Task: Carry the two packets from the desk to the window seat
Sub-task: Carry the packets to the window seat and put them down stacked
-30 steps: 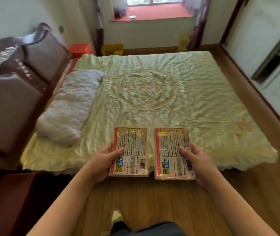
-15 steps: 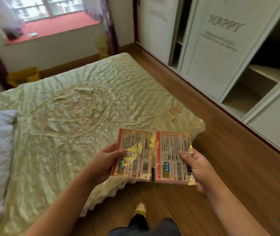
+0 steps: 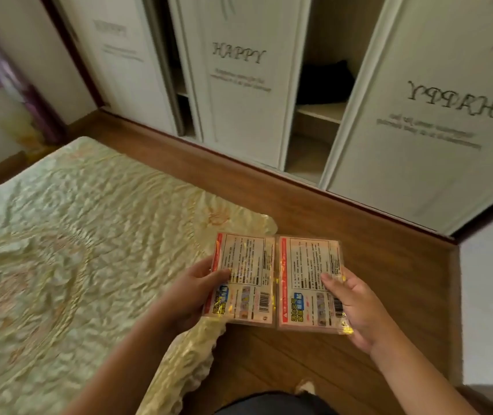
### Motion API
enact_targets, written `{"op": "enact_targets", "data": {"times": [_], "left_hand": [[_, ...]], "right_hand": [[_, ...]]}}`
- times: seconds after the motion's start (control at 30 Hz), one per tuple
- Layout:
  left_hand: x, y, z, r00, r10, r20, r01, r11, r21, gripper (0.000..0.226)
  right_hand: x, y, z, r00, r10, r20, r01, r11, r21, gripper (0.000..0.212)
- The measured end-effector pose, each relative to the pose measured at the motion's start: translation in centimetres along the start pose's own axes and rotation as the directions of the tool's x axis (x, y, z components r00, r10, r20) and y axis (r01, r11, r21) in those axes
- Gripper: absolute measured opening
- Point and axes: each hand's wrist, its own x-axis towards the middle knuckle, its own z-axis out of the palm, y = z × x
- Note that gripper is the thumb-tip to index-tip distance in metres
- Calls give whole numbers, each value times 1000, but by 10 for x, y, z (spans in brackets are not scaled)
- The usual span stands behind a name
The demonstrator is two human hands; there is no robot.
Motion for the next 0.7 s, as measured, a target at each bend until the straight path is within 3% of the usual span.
{"op": "enact_targets", "data": {"times": [0.33, 0.47, 0.6, 0.7], "left_hand": [[128, 38, 112, 991, -47, 123, 30, 991, 134, 26], [169, 54, 159, 992, -61, 114, 46, 991, 126, 26], [202, 66, 193, 993, -68, 96, 56, 991, 122, 26], [223, 73, 209, 994, -79, 81, 68, 988, 136, 26]], "right_hand": [[68, -58, -106, 994, -66, -83, 69, 997, 34, 41], [96, -89, -147, 995, -60, -82, 63, 997, 33, 30], [120, -119, -179, 993, -76, -86, 77, 997, 6, 41], [140, -134, -195, 993, -84, -80, 86, 996, 18, 29]]}}
